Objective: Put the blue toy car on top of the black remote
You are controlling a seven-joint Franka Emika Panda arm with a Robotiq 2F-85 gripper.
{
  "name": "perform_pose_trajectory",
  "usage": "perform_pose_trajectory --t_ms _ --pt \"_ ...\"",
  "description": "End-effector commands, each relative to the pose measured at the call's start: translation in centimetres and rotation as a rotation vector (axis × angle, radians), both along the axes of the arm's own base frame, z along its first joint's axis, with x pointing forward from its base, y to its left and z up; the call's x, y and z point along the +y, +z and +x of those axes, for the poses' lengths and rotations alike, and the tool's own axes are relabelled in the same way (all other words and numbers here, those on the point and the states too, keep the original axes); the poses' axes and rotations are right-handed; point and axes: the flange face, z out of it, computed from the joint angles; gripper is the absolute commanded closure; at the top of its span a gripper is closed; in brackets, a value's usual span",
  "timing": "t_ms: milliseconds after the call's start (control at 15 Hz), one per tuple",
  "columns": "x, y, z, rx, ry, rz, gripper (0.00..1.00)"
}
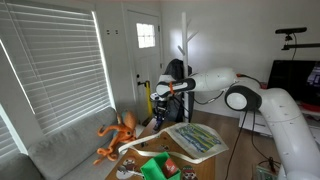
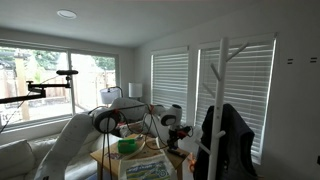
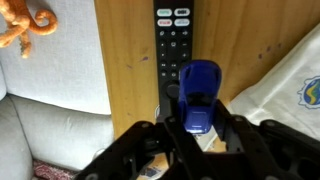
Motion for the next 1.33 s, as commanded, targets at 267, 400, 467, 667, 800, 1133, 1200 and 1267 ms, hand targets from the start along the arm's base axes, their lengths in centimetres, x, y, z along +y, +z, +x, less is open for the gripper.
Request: perform_pose_trajectory --t_ms 267,400,467,667,800,1133,1200,1267 --pt "1.8 -0.2 1.7 -0.036 0.004 -0.093 0.89" --pt "2.0 -0.7 1.7 -0.024 0.003 -0.102 0.89" --pt "2.0 -1.0 1.8 -0.018 0.0 -0.102 0.89" --pt "2.1 -1.6 1.9 -0.008 -0.013 -0.092 0.89" --pt "1.9 -1.7 2.0 -0.01 -0.022 -0.093 0.89" --pt "1.6 -2.2 2.2 -0.004 -0.056 -0.102 0.89" --pt "1.6 -2.2 2.4 -0.007 -0.068 -0.104 0.89" --pt "1.6 -2.2 2.5 -0.005 -0.077 -0.104 0.89"
